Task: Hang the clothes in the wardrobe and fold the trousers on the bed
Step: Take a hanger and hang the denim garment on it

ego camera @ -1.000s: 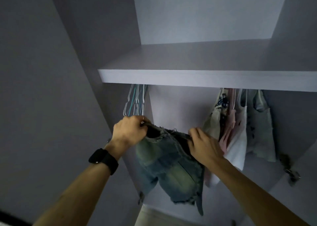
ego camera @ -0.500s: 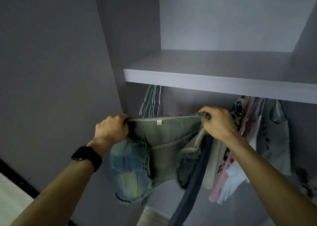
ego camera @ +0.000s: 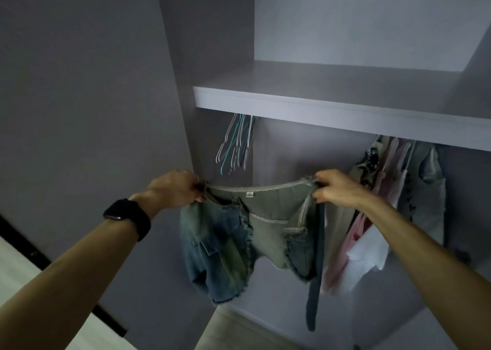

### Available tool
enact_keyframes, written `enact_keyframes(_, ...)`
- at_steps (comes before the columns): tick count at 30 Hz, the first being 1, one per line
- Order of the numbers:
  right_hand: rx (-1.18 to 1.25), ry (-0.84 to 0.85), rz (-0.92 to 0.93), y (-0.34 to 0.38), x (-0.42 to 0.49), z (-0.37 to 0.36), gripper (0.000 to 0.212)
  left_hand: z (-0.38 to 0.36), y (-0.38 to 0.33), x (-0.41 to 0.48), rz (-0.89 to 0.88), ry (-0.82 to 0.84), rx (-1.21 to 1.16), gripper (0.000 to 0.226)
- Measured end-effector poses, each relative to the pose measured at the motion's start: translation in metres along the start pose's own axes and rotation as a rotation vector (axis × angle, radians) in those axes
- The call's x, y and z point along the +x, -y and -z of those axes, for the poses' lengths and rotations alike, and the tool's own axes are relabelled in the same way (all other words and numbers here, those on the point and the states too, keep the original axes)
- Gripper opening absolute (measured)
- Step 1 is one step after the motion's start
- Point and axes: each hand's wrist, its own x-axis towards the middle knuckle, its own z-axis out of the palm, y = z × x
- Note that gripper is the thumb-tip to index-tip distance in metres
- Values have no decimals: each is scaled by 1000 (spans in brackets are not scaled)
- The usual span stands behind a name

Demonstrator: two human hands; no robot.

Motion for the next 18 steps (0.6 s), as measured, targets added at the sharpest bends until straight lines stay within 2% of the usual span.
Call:
enact_keyframes(4,-63,-67,61,-8,0,-14,13,-13,-5,-6,55,-78,132,17)
enact_keyframes(7,-101,-279,143,-4,-5,-12,17,-20,-1,-10,82,-139,113,18)
enact_keyframes(9,-217,-426,256,-3,-8,-15,20,-25,-1,-10,93,-210,109,22)
enact_keyframes(10,-313,-426,268,-2,-10,-19,22,-29,-2,-10,91,-247,127,24)
enact_keyframes(12,-497,-323,175,0,-8,-26,20,-36,-5,-7,68,-321,179,27)
enact_keyframes(14,-548,-276,95,0,-5,-30,19,-46,-4,-3,15,-346,201,29)
enact_keyframes(16,-430,-293,71,-3,-4,-28,24,-55,2,2,-67,-239,146,29)
enact_keyframes(18,-306,-282,50,-6,-4,-24,32,-57,8,5,-93,-32,-43,21)
